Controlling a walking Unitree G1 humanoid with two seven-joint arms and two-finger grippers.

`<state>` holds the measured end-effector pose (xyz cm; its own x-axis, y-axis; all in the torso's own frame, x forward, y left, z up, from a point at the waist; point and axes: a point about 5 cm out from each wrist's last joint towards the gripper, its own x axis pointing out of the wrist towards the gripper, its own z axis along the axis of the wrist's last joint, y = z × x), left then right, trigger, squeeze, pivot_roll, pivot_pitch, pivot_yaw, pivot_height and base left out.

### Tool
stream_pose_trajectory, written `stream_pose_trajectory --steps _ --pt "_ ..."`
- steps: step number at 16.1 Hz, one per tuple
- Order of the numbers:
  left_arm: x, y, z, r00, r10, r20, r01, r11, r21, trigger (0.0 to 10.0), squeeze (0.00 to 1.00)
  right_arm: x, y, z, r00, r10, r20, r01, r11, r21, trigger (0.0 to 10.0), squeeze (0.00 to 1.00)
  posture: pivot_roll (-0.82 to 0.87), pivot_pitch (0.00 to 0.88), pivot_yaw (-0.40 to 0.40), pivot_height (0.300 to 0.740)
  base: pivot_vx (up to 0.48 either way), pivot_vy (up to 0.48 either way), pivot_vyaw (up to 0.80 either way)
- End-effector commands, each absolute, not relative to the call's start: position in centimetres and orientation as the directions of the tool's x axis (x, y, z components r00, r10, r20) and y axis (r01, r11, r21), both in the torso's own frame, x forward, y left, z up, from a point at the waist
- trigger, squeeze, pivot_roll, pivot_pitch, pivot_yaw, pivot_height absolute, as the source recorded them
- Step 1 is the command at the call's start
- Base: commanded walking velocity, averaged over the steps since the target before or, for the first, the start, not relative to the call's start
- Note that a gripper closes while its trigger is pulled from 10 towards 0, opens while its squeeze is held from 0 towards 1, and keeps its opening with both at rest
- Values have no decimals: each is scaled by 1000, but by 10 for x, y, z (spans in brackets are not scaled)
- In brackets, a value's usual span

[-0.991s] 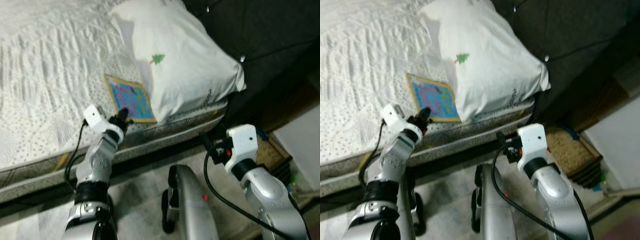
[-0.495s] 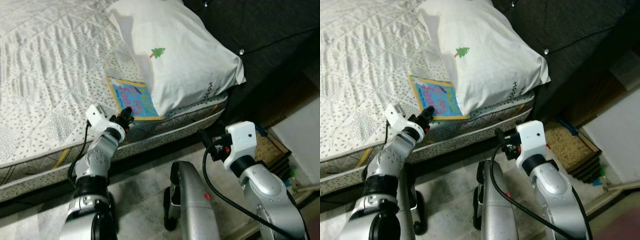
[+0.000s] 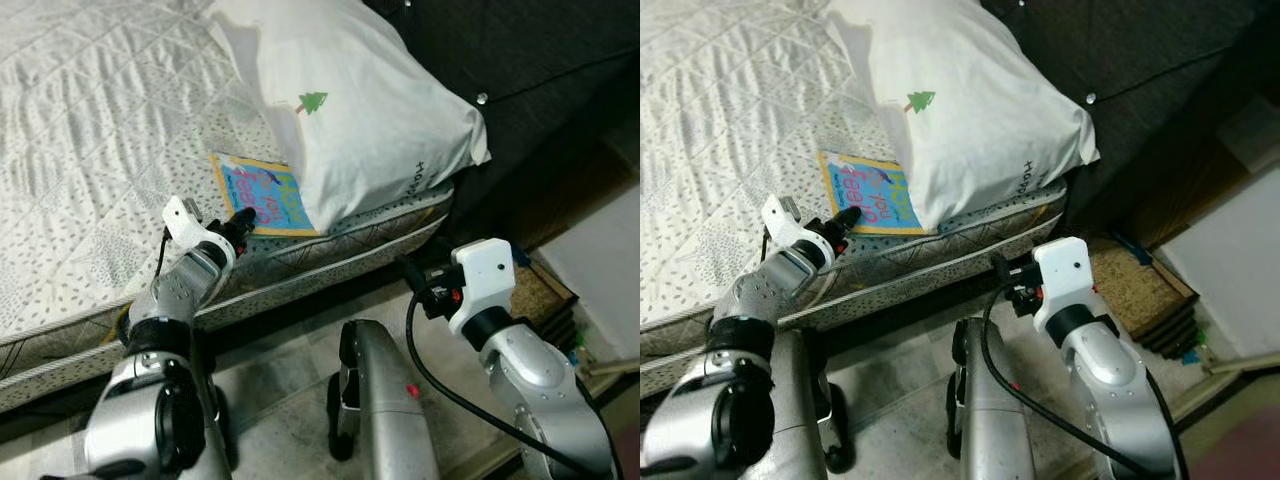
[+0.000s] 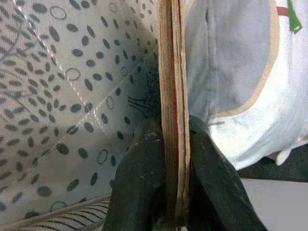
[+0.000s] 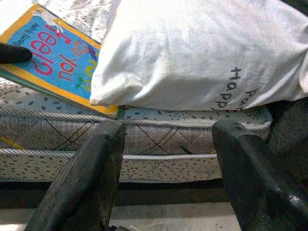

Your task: Clean up the room

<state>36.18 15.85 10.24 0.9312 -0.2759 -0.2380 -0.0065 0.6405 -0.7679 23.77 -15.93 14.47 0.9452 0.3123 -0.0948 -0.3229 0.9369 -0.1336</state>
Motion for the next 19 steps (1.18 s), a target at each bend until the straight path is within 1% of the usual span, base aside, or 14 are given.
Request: stream_pose_trajectory --steps 1,3,5,6,8,9,12,15,19 --pt "361 157 95 919 -272 -286 -33 667 -744 10000 1000 236 -166 142 950 290 -116 -305 941 -145 10000 0 -295 228 -158 545 0 0 0" --pt "366 167 97 922 -252 -294 -34 703 -710 10000 1000 238 -167 143 949 292 -117 -308 939 -151 10000 0 -298 226 -164 545 0 0 0" --pt "368 172 98 923 -234 -304 -47 719 -693 10000 1000 240 -167 144 949 293 -115 -308 939 -153 10000 0 -299 222 -163 545 0 0 0" --pt "369 179 100 929 -200 -313 -61 750 -659 10000 1000 241 -166 144 950 293 -112 -308 939 -154 10000 0 -295 218 -161 545 0 0 0" --pt "370 183 100 929 -185 -319 -66 768 -638 10000 1000 242 -166 143 950 292 -112 -307 939 -153 10000 0 -292 217 -160 545 0 0 0" --pt "370 189 100 930 -148 -336 -90 795 -599 10000 1000 244 -165 142 951 291 -106 -304 941 -150 10000 0 -275 212 -157 545 0 0 0" --pt "367 192 95 919 -136 -369 -84 848 -523 10000 1000 250 -159 140 949 299 -99 -310 941 -134 10000 0 -236 209 -157 545 0 0 0" --pt "364 198 91 908 -119 -402 -91 880 -466 10000 1000 256 -153 139 946 311 -86 -320 940 -121 10000 0 -218 198 -154 545 0 0 0" --pt "365 193 91 904 -129 -407 -78 888 -454 10000 1000 262 -150 138 947 311 -77 -319 941 -113 10000 0 -196 188 -145 545 0 0 0"
